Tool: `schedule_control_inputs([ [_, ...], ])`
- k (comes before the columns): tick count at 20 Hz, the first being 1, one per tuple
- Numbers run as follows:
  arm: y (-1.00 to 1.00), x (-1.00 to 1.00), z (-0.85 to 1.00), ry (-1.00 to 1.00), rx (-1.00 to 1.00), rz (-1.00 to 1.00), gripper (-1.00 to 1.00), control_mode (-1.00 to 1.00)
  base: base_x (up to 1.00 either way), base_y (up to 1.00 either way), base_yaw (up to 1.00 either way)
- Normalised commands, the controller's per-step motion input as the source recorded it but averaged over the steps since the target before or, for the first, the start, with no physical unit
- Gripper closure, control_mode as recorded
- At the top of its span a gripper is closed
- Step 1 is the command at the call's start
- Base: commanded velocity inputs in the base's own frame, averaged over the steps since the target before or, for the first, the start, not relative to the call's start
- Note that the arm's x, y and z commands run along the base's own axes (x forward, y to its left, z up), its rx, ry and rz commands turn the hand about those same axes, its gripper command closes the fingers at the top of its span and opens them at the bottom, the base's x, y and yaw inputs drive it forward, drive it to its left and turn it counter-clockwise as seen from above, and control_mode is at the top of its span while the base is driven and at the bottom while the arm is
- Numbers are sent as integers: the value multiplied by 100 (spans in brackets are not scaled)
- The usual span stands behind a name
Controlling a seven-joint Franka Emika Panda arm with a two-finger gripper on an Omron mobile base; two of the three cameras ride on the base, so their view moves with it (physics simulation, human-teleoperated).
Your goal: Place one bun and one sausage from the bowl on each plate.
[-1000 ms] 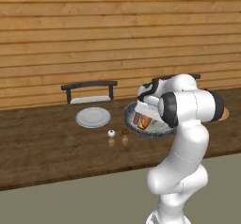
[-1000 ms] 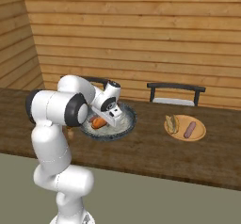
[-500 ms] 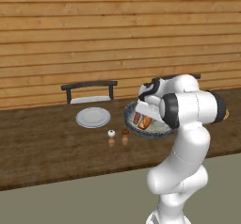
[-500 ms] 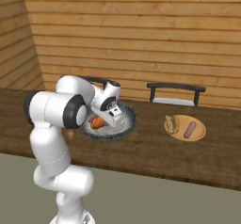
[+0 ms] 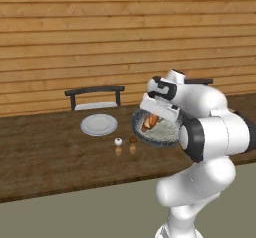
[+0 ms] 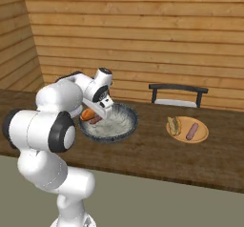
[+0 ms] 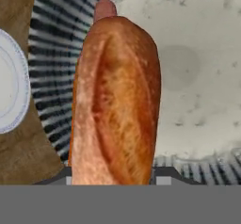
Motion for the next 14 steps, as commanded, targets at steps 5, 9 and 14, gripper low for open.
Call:
schedule_control_inputs([
  [5, 75, 0, 34, 2, 0, 13, 100, -100, 0, 0, 0],
  [9, 77, 0, 19, 5, 0, 12, 100, -100, 0, 0, 0],
  [14, 78, 0, 5, 17, -1, 4, 100, -100, 0, 0, 0],
])
